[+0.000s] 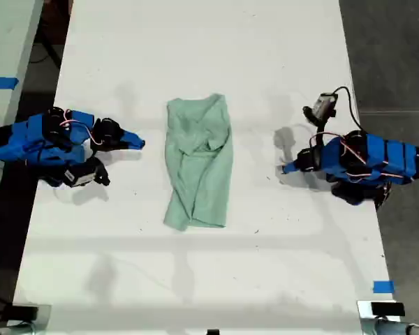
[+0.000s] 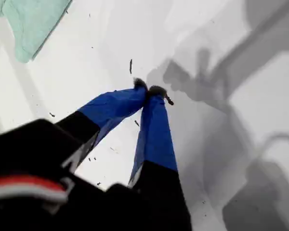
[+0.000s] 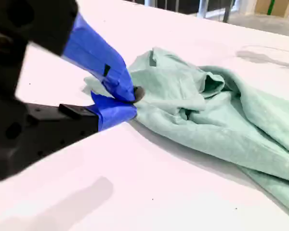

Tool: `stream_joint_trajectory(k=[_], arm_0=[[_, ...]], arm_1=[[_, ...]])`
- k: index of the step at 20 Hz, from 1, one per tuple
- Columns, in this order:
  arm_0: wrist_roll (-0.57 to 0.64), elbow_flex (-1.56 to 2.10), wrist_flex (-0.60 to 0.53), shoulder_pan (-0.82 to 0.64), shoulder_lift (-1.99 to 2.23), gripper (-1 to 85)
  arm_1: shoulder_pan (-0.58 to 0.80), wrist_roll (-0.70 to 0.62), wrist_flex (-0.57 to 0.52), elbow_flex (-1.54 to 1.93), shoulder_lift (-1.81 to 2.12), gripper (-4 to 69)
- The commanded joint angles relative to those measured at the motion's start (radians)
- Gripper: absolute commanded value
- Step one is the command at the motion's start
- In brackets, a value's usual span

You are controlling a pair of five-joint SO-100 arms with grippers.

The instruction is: Fold t shirt

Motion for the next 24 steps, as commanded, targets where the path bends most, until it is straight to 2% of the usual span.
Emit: stream_joint_trajectory(k=[1, 9, 12, 14, 17, 19, 21, 24], arm_0=[[-0.015, 0.023, 0.003, -0.005, 0.008, -0.1], [-0.017, 0.023, 0.003, -0.003, 0.008, -0.1], [-0.021, 0.023, 0.003, 0.002, 0.008, -0.1], [-0.058, 0.025, 0.002, 0.064, 0.008, -0.1], [-0.084, 0.014, -0.094, 0.133, 0.008, -0.1], [-0.120, -0.072, -0.146, 0.176, -0.081, -0.1], [-0.163, -0.316, -0.160, 0.225, -0.486, -0.1], [-0.190, -0.894, -0.009, 0.314, -1.124, -0.1]], arm_1=[[-0.038, 0.021, -0.020, 0.040, 0.005, 1.2], [-0.038, 0.020, -0.020, 0.040, 0.005, 1.1], [-0.048, 0.098, -0.018, 0.041, -0.014, 0.8], [-0.034, 0.107, -0.018, 0.041, -0.015, 0.8], [-0.031, 0.130, 0.006, 0.008, -0.023, 0.8], [-0.071, 0.207, 0.011, -0.143, -0.195, 0.8], [-0.100, 0.264, 0.020, -0.451, -0.618, 0.8], [-0.176, 0.354, 0.080, -1.011, -1.216, 0.8]])
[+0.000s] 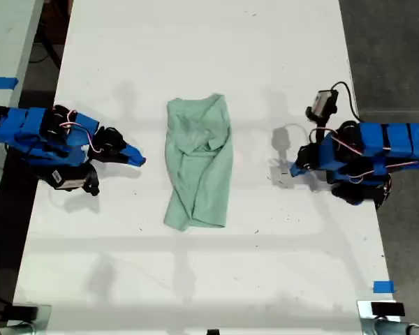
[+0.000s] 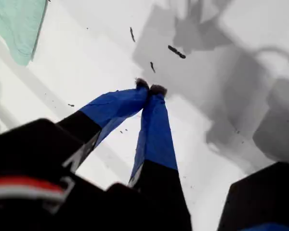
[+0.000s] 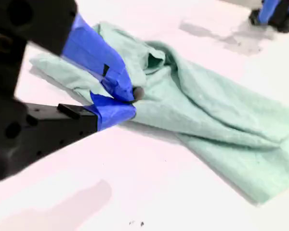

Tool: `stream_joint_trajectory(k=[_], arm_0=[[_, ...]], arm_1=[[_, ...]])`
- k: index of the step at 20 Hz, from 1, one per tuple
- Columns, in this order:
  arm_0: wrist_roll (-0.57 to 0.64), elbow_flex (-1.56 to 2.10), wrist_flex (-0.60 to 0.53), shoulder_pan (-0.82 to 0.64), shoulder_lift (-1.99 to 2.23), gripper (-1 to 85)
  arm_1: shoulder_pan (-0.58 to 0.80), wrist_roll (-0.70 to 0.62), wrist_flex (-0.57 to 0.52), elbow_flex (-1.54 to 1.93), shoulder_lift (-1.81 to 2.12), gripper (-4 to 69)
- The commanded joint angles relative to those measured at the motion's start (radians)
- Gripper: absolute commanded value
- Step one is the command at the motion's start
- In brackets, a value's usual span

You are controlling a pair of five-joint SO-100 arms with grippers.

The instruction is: Fold t shirt

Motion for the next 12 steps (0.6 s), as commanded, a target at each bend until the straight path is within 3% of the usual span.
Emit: stream_joint_trajectory(k=[1, 6, 8, 12], arm_0=[[-0.017, -0.571, 0.101, 0.041, -0.552, -0.1], [-0.012, -0.873, 0.138, 0.084, -0.873, -0.1], [-0.012, -0.893, 0.121, 0.078, -0.946, -0.1], [0.009, -0.894, 0.083, 0.049, -1.060, -0.1]], arm_1=[[-0.071, 0.072, 0.040, -0.584, -0.557, 0.8], [-0.183, 0.107, 0.173, -1.401, -1.227, -0.3], [-0.204, 0.115, 0.167, -1.568, -1.370, -0.3], [-0.253, 0.123, 0.038, -1.591, -1.445, -0.3]])
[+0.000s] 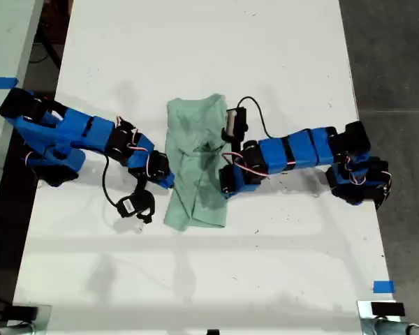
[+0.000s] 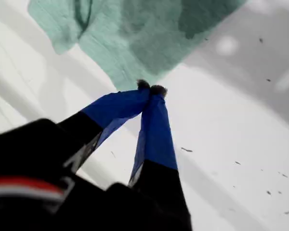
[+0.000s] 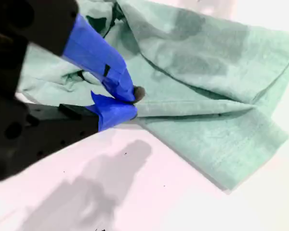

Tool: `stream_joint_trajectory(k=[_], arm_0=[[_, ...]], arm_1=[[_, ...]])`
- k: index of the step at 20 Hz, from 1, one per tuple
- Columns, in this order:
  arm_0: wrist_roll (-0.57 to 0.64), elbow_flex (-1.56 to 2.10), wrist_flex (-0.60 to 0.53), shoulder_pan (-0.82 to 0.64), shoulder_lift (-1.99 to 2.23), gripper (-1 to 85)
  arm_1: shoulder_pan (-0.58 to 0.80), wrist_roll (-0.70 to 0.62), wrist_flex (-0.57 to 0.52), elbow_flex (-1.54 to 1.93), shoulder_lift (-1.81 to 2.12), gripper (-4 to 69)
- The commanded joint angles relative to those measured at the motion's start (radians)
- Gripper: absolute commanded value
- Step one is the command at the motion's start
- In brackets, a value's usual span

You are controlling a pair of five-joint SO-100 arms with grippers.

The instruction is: Fold t shirt

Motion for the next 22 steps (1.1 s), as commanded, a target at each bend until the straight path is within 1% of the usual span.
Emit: stream_joint_trajectory(k=[1, 2, 3, 4, 5, 6, 7, 9, 11, 12, 18, 22], arm_0=[[0.018, -0.074, -0.041, -0.032, -0.038, -0.1], [0.037, -0.087, -0.057, -0.035, -0.067, -0.1], [0.058, -0.112, -0.058, -0.037, -0.106, 2.8], [0.089, -0.161, -0.051, -0.034, -0.155, 11.1], [0.100, -0.233, -0.003, -0.032, -0.218, 15.3], [0.129, -0.328, 0.057, -0.029, -0.293, 16.9], [0.138, -0.436, 0.123, -0.018, -0.367, 17.7], [0.160, -0.660, 0.244, -0.005, -0.503, 18.0], [0.178, -0.836, 0.328, 0.006, -0.594, 18.0], [0.186, -0.888, 0.350, 0.015, -0.606, 18.0], [0.181, -0.902, 0.411, 0.020, -0.594, 17.8], [0.179, -0.902, 0.433, 0.009, -0.666, 18.3]], arm_1=[[-0.048, 0.014, -0.075, -0.074, -0.011, -0.3], [-0.061, 0.014, -0.098, -0.074, -0.018, -0.3], [-0.074, 0.015, -0.115, -0.080, -0.028, -0.3], [-0.084, 0.026, -0.120, -0.084, -0.034, 2.1], [-0.091, 0.035, -0.124, -0.084, -0.038, 15.5], [-0.094, 0.038, -0.127, -0.084, -0.046, 26.9], [-0.097, 0.046, -0.127, -0.083, -0.055, 29.3], [-0.097, 0.046, -0.140, -0.084, -0.078, 30.7], [-0.097, 0.037, -0.160, -0.086, -0.101, 31.2], [-0.097, 0.031, -0.163, -0.087, -0.107, 30.9], [-0.092, 0.021, -0.130, -0.094, -0.095, 30.1], [-0.103, 0.060, -0.058, -0.092, -0.086, 30.6]])
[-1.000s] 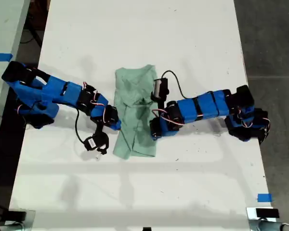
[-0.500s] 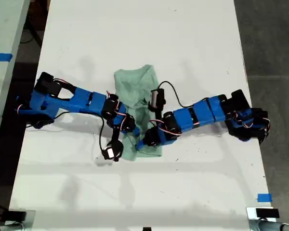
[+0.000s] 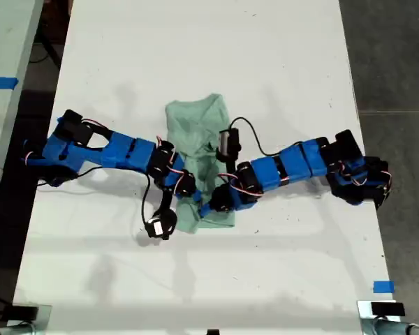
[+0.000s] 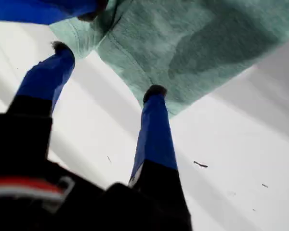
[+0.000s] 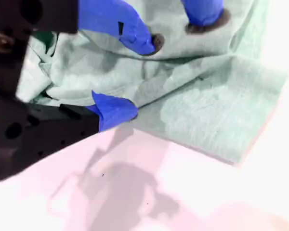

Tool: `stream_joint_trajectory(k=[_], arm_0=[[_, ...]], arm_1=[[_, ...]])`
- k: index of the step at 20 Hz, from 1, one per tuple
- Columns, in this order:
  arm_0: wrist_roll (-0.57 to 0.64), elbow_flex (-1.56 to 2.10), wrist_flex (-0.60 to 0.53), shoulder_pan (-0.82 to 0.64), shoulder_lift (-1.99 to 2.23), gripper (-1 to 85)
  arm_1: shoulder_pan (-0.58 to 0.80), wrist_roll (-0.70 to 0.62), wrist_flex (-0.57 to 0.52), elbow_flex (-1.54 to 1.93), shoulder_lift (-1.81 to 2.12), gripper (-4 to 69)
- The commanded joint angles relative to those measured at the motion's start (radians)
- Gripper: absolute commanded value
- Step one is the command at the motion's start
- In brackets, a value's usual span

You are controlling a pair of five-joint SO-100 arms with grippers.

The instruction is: Fold t shirt

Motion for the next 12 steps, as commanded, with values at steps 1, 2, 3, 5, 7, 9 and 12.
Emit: stream_joint_trajectory(k=[1, 2, 3, 5, 7, 9, 12], arm_0=[[0.003, -0.054, 0.020, -0.021, -0.015, 18.4], [0.003, -0.054, 0.026, -0.025, -0.037, 18.5], [0.002, -0.054, 0.032, -0.028, -0.057, 18.5], [0.002, -0.055, 0.034, -0.031, -0.089, 18.4], [0.012, -0.069, 0.037, -0.040, -0.127, -0.1], [0.008, -0.074, 0.034, -0.038, -0.144, -0.1], [0.012, -0.077, 0.034, -0.043, -0.140, -0.1]], arm_1=[[-0.021, 0.035, 0.057, -0.080, 0.034, 30.6], [-0.025, 0.051, 0.075, -0.077, 0.034, 30.6], [-0.026, 0.063, 0.092, -0.077, 0.034, 30.6], [-0.026, 0.067, 0.110, -0.075, 0.034, 30.6], [-0.025, 0.071, 0.118, -0.077, 0.035, 30.6], [-0.026, 0.080, 0.117, -0.071, 0.032, 30.4], [-0.028, 0.086, 0.084, -0.054, 0.000, 30.5]])
